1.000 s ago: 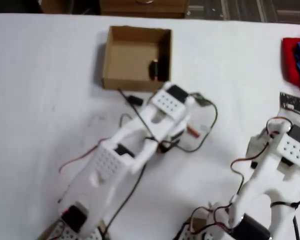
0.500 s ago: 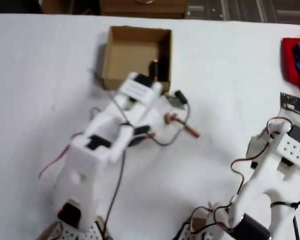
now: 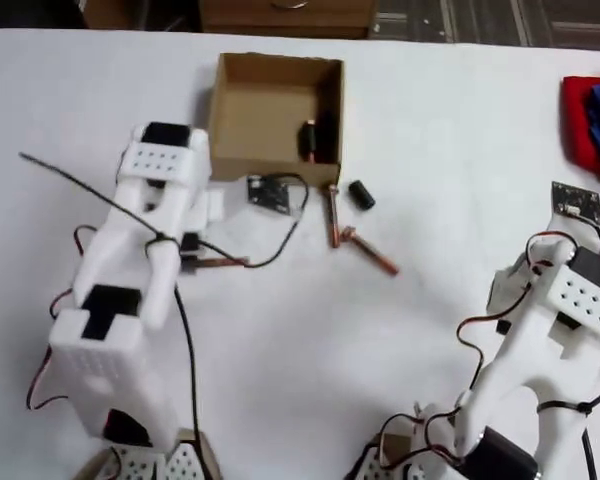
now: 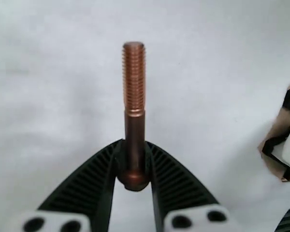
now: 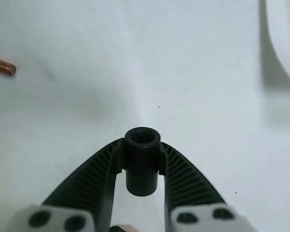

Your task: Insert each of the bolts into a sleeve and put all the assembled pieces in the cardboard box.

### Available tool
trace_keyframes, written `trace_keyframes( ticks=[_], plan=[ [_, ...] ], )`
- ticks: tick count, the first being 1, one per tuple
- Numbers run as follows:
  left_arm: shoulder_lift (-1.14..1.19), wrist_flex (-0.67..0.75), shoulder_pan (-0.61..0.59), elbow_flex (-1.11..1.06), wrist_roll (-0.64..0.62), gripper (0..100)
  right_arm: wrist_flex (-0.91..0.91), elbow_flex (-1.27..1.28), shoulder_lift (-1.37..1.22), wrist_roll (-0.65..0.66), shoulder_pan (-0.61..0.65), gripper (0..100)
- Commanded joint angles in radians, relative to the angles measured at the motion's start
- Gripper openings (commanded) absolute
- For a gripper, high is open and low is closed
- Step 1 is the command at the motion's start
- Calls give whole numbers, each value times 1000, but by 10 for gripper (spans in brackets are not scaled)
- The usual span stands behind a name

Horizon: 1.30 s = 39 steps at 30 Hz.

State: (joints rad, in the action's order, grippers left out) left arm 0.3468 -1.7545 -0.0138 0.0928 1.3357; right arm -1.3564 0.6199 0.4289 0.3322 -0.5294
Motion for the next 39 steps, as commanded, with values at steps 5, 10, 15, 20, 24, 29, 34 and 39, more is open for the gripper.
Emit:
trace_keyframes(
  ticks=[5,10,15,20,24,29,34,39],
  plan=[
    [89,140,-78,31,52,31,4,-9,44,-2,27,23],
    [135,183,-83,31,-55,32,4,-9,44,-28,28,23],
    [161,176,-89,81,-109,73,4,-8,44,-29,39,23],
    [153,153,-117,216,-284,261,4,-6,44,-31,76,23],
    [153,89,-126,328,-362,255,4,-8,44,-48,104,23],
    [157,-32,-69,361,-870,153,10,-18,44,-103,197,23],
    [155,-28,-54,257,-1728,52,10,-83,42,-183,298,23],
    [161,-25,-34,226,-2053,42,10,-106,36,-222,380,23]
  ],
)
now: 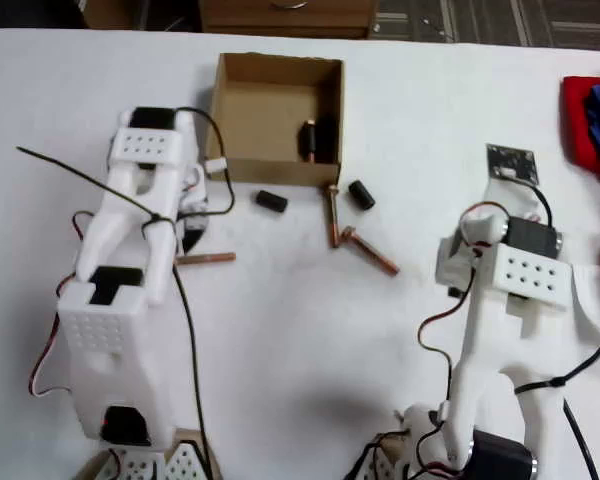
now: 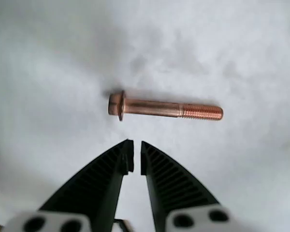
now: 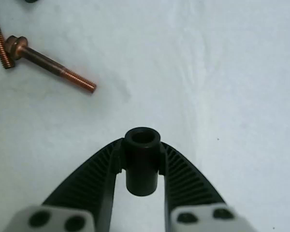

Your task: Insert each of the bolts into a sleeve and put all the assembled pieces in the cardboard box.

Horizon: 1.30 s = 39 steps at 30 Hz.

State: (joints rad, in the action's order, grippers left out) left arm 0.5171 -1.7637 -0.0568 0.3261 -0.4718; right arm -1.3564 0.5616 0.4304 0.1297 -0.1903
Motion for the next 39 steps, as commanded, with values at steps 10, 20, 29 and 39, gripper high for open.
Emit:
trace_keyframes(
  ticks=[10,20,29,39],
  plan=[
    [-5,2,11,-22,-493,53,10,-41,35,-18,48,23],
    [-5,17,29,-21,-506,298,5,-41,35,-18,48,23],
    [186,18,28,-13,-592,255,4,-40,36,-18,48,23],
    [292,12,29,-12,-575,244,4,-40,41,-18,48,23]
  ],
)
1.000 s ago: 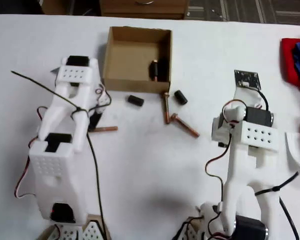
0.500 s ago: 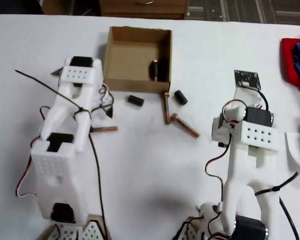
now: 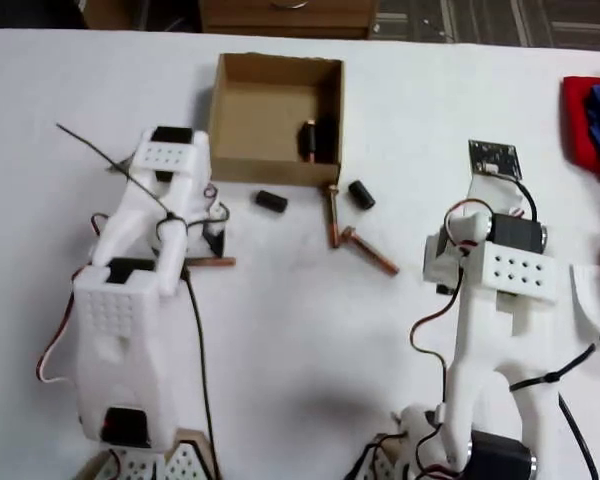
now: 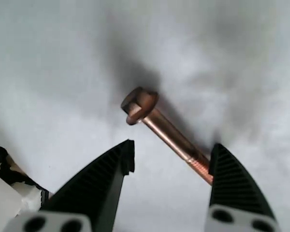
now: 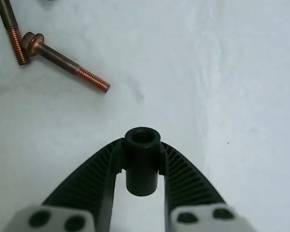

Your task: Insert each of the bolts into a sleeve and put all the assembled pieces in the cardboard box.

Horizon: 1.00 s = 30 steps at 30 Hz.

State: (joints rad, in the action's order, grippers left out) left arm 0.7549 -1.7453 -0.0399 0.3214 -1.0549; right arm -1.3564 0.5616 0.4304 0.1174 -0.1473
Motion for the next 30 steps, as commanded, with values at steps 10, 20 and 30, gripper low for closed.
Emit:
trace_keyframes(
  ticks=[10,20,30],
  plan=[
    [60,-21,37,82,875,24,4,-40,42,-6,5,23],
    [51,-34,23,341,1363,29,2,-40,42,-6,5,23],
    [61,3,26,371,1284,228,4,-41,42,-6,5,23]
  ],
)
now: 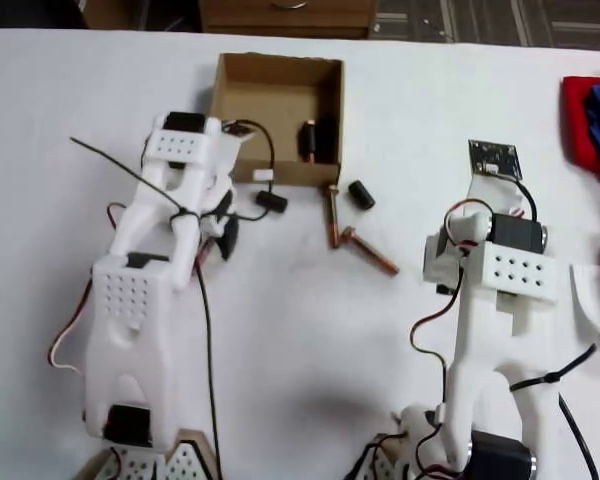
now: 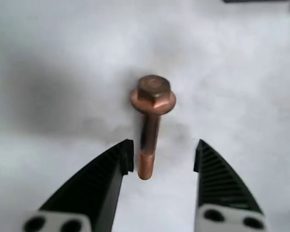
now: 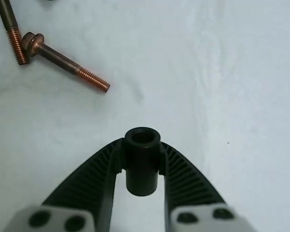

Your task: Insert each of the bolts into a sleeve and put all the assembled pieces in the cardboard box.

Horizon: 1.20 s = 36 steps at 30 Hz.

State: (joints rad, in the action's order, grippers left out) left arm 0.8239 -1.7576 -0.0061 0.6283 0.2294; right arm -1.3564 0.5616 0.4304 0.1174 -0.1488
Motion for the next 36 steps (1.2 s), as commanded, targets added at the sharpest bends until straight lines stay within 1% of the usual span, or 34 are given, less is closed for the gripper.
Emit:
trace_keyframes(
  ticks=[1,8,19,21,24,25,27,30,33,36],
  plan=[
    [-8,23,-6,76,0,225,4,-41,42,-6,7,23],
    [-3,117,-5,94,-6,226,5,-46,42,-6,7,23],
    [104,86,41,104,-2,220,5,-46,42,-6,7,23],
    [103,94,48,107,-2,172,5,-46,42,-6,7,23],
    [110,92,51,160,-2,34,5,-44,42,-6,8,23],
    [112,92,52,173,-2,15,5,-44,42,-5,10,23],
    [103,58,54,199,-2,38,5,-44,44,-2,13,23],
    [100,-31,54,285,-3,25,8,-43,47,2,15,23],
    [44,-34,32,309,-3,25,13,-28,88,2,15,23],
    [-77,-34,35,257,-8,25,64,49,182,2,48,23]
  ],
)
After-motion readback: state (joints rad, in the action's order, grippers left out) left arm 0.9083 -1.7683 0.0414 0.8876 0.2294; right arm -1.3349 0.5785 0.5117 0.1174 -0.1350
